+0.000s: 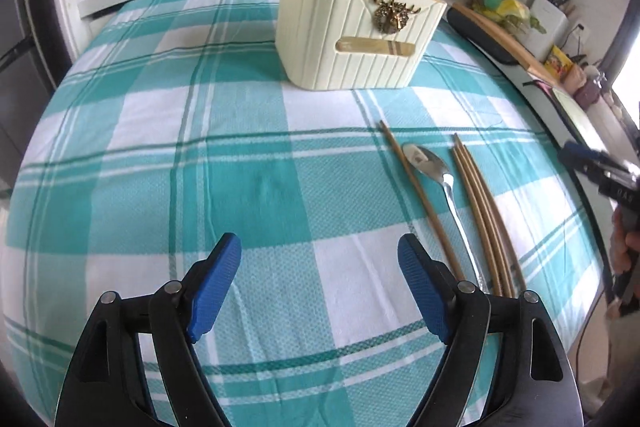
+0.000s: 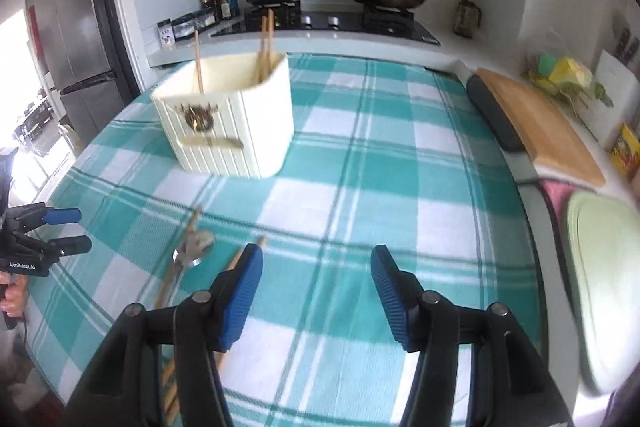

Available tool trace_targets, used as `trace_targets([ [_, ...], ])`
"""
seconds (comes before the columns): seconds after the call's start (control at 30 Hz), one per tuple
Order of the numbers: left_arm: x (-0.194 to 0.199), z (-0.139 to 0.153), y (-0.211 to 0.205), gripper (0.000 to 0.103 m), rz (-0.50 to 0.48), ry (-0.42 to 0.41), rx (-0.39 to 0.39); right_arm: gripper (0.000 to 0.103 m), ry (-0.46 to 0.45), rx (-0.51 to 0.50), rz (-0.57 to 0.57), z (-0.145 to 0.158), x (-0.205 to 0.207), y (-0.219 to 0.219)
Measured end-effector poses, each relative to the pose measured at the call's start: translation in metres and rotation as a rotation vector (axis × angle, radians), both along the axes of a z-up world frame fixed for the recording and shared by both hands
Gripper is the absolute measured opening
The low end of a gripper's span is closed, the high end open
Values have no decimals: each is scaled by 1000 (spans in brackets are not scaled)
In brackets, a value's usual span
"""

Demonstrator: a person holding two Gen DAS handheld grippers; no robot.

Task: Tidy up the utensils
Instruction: 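Move both open tools back over the chopsticks lying on the cloth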

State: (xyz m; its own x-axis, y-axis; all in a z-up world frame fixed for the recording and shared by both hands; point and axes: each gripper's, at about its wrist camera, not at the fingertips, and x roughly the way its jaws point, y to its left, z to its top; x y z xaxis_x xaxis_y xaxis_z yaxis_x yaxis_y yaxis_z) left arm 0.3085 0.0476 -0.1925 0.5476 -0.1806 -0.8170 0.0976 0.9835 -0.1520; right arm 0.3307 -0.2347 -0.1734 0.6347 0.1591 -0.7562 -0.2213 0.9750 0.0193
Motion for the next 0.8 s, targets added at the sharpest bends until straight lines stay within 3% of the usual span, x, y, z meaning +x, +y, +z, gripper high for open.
trace_targets([
  [0.13,-10,-17,-11,82,62,-53,44,58,22,-107,-107,-53,-32,-8],
  [0.23,-10,-27,-17,83,77,-64,53,58,-2,-123,-137,-69,-48,-6],
  [0.33,-9,-36,-20,85,87,-58,55,58,-9,-75,-133,-74,-54,-2],
  [0.8,-9,-41,-33,99,55,-48,121,58,-21,-76,-142,-75,-56,1],
])
